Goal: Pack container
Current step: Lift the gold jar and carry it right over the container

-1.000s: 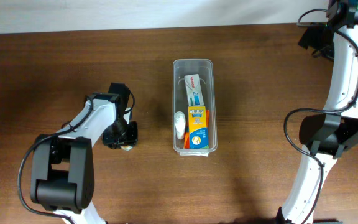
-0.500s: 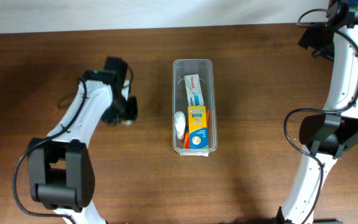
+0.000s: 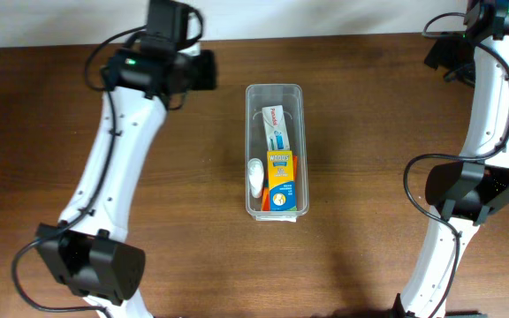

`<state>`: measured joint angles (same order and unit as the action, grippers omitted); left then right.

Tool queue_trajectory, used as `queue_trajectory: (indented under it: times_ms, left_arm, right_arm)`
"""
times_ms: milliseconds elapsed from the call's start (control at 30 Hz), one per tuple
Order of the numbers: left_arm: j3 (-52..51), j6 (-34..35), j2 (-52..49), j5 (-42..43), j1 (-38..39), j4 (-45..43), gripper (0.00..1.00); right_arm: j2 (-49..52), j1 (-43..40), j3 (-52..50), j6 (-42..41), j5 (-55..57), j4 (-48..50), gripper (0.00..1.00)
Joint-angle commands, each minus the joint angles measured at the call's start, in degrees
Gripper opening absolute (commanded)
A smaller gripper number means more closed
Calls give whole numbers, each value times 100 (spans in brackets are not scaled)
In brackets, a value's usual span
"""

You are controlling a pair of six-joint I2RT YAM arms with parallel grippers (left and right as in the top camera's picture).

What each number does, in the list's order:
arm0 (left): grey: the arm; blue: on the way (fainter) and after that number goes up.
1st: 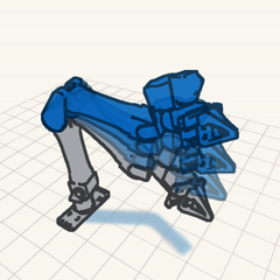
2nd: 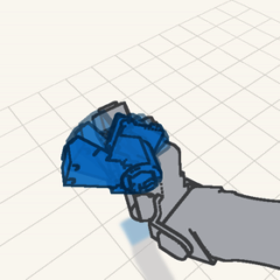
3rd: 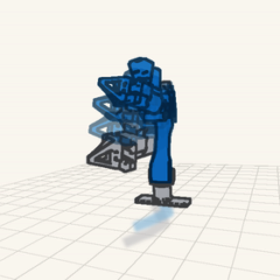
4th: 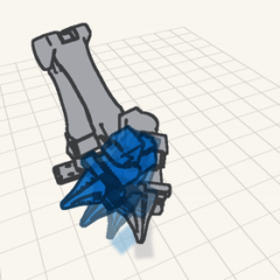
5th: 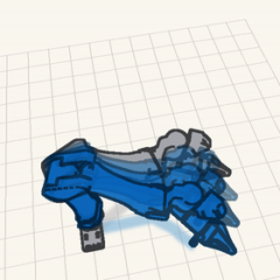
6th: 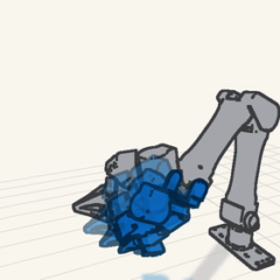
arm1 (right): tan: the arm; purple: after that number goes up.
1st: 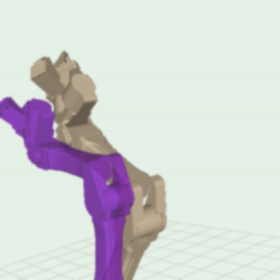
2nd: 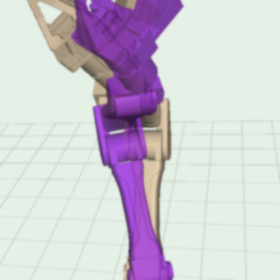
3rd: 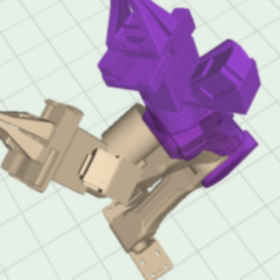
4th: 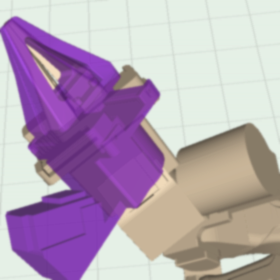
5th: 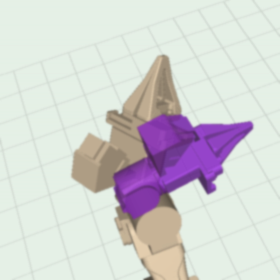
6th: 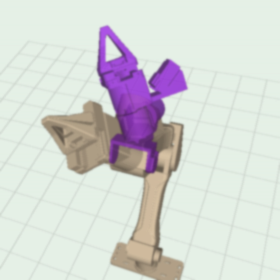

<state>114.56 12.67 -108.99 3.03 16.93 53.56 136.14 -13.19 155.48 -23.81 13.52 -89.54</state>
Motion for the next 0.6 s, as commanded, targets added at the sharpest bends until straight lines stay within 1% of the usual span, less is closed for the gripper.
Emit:
queue_trajectory:
  times_ms: [0,100,200,400,567]
  left_arm:
    - [120,13,-63,-149,413,-538,35]
    - [120,11,-177,-420,737,-1049,35]
    - [120,11,-354,-476,977,-1346,35]
    - [120,9,-721,-481,1320,-1727,35]
    - [120,9,-1047,-481,1429,-1867,35]
  right_arm:
    - [48,2,105,-28,87,2,98]
    - [48,4,105,-26,87,2,99]
    - [48,2,105,-26,87,2,98]
    - [48,2,105,-28,87,2,98]
    - [48,2,105,-26,87,2,98]
